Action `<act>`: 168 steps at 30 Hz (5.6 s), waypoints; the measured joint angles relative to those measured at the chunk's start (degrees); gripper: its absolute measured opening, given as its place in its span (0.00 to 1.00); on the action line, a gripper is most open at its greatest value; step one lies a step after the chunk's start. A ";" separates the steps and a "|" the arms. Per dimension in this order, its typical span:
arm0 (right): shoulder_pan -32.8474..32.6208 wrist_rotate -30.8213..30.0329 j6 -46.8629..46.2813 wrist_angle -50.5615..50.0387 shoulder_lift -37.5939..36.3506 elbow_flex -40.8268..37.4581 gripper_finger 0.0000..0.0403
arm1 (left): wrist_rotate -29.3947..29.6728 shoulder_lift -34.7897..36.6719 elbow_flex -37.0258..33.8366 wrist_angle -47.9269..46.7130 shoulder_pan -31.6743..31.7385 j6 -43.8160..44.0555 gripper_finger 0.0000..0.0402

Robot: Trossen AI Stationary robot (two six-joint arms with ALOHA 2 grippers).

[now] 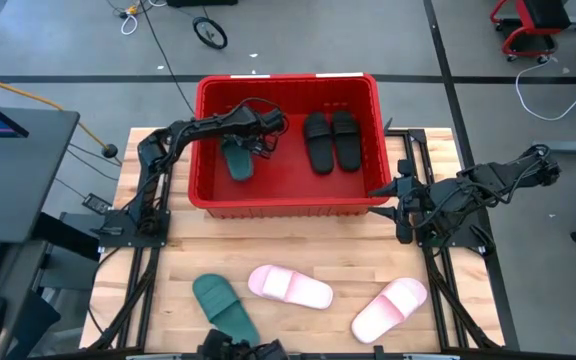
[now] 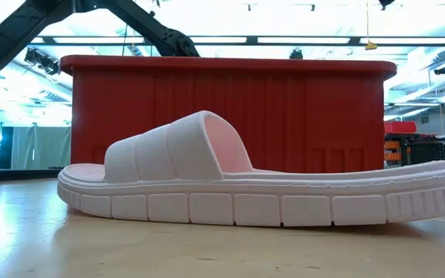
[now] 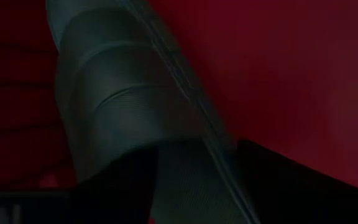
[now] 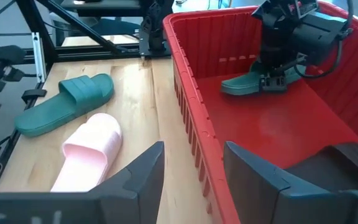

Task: Pick and place slides into bin
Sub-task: Put the right green slide into the container, then put the green slide into the container

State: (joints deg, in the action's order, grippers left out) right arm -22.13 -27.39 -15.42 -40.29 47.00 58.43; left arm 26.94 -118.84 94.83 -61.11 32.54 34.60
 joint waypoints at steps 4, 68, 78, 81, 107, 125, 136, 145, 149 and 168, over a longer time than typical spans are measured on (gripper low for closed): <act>0.00 0.32 0.00 -0.02 0.00 0.00 0.41 | -0.13 0.00 0.00 1.57 1.37 -2.61 0.55; -1.03 7.13 4.09 -4.76 11.79 -0.09 0.41 | -27.46 -3.13 30.42 -28.97 -69.12 36.77 0.41; -1.03 7.09 3.48 -4.85 11.80 -0.09 0.41 | -27.95 -16.59 28.45 -28.81 -69.68 35.32 0.59; -1.03 7.09 3.45 -4.85 11.80 -0.09 0.40 | -28.20 -18.97 28.52 -28.87 -68.71 36.94 0.57; -1.03 7.12 2.12 -4.90 11.78 -0.02 0.40 | -39.22 -18.74 28.70 -28.88 -64.58 40.59 0.38; -0.85 7.05 3.54 -4.42 11.78 0.00 0.40 | -47.04 -17.87 33.18 -28.89 -65.57 47.28 0.27; -0.85 6.88 4.09 -4.02 11.78 0.00 0.40 | -41.78 -16.82 33.86 -28.89 -66.22 44.00 0.27; -0.85 6.83 4.07 -3.96 11.78 0.00 0.40 | -26.34 -3.10 33.81 -28.89 -64.82 46.83 0.27; -0.85 6.83 3.65 -3.78 11.78 0.00 0.40 | -12.08 4.33 33.81 -28.88 -65.01 44.45 0.27; -0.85 6.55 2.32 -3.80 11.78 0.00 0.40 | 10.56 28.23 33.80 -27.51 -71.25 21.22 0.27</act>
State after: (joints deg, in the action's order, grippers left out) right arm -22.98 -20.84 -13.10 -44.10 58.78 58.43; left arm 37.50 -90.61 128.63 -88.62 -38.71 55.82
